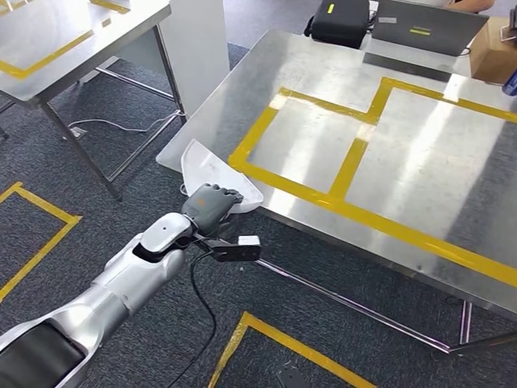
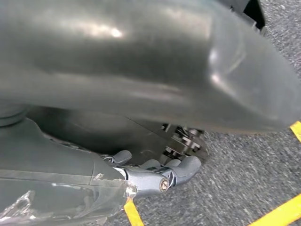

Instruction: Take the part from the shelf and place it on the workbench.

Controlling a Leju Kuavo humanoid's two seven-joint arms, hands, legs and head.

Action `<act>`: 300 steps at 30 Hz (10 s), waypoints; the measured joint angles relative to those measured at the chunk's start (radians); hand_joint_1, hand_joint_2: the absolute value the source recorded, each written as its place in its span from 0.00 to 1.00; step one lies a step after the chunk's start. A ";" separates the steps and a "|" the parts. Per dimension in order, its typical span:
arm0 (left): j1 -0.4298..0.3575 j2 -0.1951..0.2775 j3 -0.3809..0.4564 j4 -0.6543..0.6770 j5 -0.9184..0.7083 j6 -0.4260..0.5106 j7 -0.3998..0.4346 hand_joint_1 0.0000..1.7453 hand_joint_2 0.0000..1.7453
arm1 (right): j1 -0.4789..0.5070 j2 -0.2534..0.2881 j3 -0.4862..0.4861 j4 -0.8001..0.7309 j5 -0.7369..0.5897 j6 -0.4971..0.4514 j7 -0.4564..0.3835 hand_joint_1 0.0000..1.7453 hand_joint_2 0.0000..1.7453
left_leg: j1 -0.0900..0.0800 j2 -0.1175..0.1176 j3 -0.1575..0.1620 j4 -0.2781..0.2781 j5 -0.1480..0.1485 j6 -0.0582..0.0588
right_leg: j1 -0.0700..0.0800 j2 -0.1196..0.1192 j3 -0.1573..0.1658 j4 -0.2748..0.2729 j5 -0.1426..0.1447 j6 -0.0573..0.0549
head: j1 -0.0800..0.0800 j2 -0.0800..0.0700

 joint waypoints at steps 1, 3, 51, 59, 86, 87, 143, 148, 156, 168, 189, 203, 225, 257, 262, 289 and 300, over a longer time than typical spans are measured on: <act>0.000 -0.003 0.000 0.000 0.003 0.001 -0.003 1.00 1.00 | 0.000 0.000 -0.002 0.000 0.005 -0.003 -0.008 0.00 0.00 | 0.003 0.002 0.004 -0.009 0.003 0.003 | 0.000 0.001 -0.001 -0.003 -0.001 0.002 | 0.000 0.000; 0.000 -0.012 -0.001 0.000 0.006 0.002 -0.010 1.00 1.00 | -0.001 0.000 -0.005 0.000 0.023 -0.007 -0.010 0.00 0.00 | 0.008 0.007 0.019 -0.033 0.011 0.011 | 0.002 -0.001 -0.011 0.020 -0.020 0.006 | 0.003 0.000; -0.046 -0.095 -0.019 0.088 0.133 -0.030 -0.057 1.00 1.00 | 0.010 -0.015 -0.075 0.001 0.091 -0.028 0.001 0.00 0.00 | -0.010 0.021 0.021 0.014 -0.017 0.035 | -0.016 0.000 -0.057 0.035 0.031 0.020 | 0.011 0.000; -0.105 -0.101 -0.022 0.147 0.092 -0.043 0.016 1.00 1.00 | 0.009 -0.015 -0.095 0.001 0.095 -0.007 0.000 0.00 0.00 | -0.003 0.021 0.019 0.003 -0.014 -0.010 | -0.009 0.001 -0.063 0.036 0.037 0.006 | 0.012 0.000; -0.176 -0.115 0.029 0.251 0.121 -0.069 0.043 1.00 1.00 | 0.007 -0.019 -0.128 0.001 0.131 0.025 -0.010 0.00 0.00 | 0.033 0.023 0.117 -0.066 -0.042 -0.001 | -0.045 -0.010 -0.170 0.213 0.008 0.079 | 0.022 0.000; -0.173 -0.115 0.033 0.253 0.125 -0.070 0.038 1.00 1.00 | 0.011 -0.020 -0.130 0.001 0.132 0.025 -0.008 0.00 0.00 | 0.043 0.023 0.129 -0.062 -0.055 -0.016 | -0.059 -0.017 -0.145 0.146 0.045 0.105 | 0.022 0.000; -0.160 -0.133 0.082 0.278 0.144 -0.020 0.027 1.00 1.00 | 0.035 -0.023 -0.180 0.002 0.154 0.020 0.015 0.00 0.00 | -0.027 -0.004 -0.029 0.006 0.042 0.030 | 0.001 -0.008 0.036 0.010 -0.051 -0.054 | 0.005 0.000; -0.167 -0.130 0.076 0.281 0.034 0.095 0.177 1.00 1.00 | 0.034 -0.024 -0.196 0.002 0.151 0.015 0.018 0.00 0.00 | -0.032 -0.005 -0.038 0.007 0.051 0.040 | -0.004 -0.007 0.031 -0.005 -0.022 -0.028 | 0.006 0.000; -0.169 -0.098 0.071 0.291 -0.023 0.041 0.221 1.00 1.00 | 0.045 -0.024 -0.222 0.002 0.139 0.007 0.024 0.00 0.00 | -0.031 -0.004 -0.051 0.007 0.065 0.041 | -0.007 -0.006 0.027 -0.009 -0.006 0.016 | 0.006 0.000; -0.150 -0.080 0.071 0.292 -0.012 -0.089 0.132 1.00 1.00 | 0.047 -0.024 -0.238 0.002 0.154 0.000 0.003 0.00 0.00 | -0.030 -0.004 -0.055 0.007 0.070 0.037 | -0.006 -0.006 0.017 -0.002 -0.004 0.015 | 0.006 0.000; -0.122 -0.080 0.069 0.219 0.044 -0.052 0.059 0.00 0.00 | 0.055 -0.024 -0.248 0.002 0.165 0.002 -0.024 0.00 0.00 | -0.030 -0.004 -0.056 0.007 0.071 0.036 | -0.006 -0.006 0.011 -0.001 -0.003 0.015 | 0.006 0.000; -0.027 -0.030 -0.016 -0.386 0.602 -0.370 -0.081 0.00 0.00 | 0.069 -0.024 -0.280 0.005 0.163 -0.003 -0.070 0.00 0.00 | -0.030 -0.004 -0.061 0.007 0.072 0.037 | -0.006 -0.006 0.014 -0.001 -0.002 0.015 | 0.006 0.000; 0.504 0.127 1.013 -0.990 1.367 -0.482 -0.393 0.00 0.00 | 0.085 -0.024 -0.350 0.033 0.080 -0.021 -0.136 0.00 0.00 | -0.025 0.002 -0.061 0.006 0.068 0.029 | -0.001 -0.001 0.002 0.002 -0.013 -0.005 | 0.005 0.000; 0.622 0.076 2.150 -0.418 1.483 -0.191 -0.560 0.00 0.00 | 0.085 -0.010 -0.375 0.101 -0.043 -0.020 -0.262 0.00 0.00 | -0.034 0.000 -0.059 0.010 0.055 0.034 | -0.010 -0.001 0.007 0.001 -0.017 0.011 | 0.005 0.000; 0.622 0.052 2.146 -0.216 1.383 -0.168 -0.561 0.00 0.00 | 0.086 -0.010 -0.375 0.101 -0.075 -0.041 -0.268 0.00 0.00 | -0.030 0.002 -0.051 0.007 0.056 0.051 | -0.011 -0.004 0.008 0.026 -0.048 0.026 | 0.006 0.000; 0.644 -0.031 1.368 0.458 0.348 -0.271 -0.192 0.00 0.00 | 0.066 -0.021 -0.274 0.093 0.012 0.003 -0.116 0.00 0.00 | 0.022 0.002 0.114 0.010 -0.088 -0.043 | -0.013 -0.017 -0.048 0.015 0.058 0.020 | 0.000 0.000; 0.639 -0.089 1.182 0.490 0.264 -0.417 -0.084 0.00 0.00 | 0.059 -0.036 -0.216 0.080 0.010 -0.011 -0.064 0.00 0.00 | -0.015 0.011 -0.008 0.010 0.010 0.036 | 0.001 -0.015 -0.035 0.239 -0.086 0.016 | 0.008 -0.001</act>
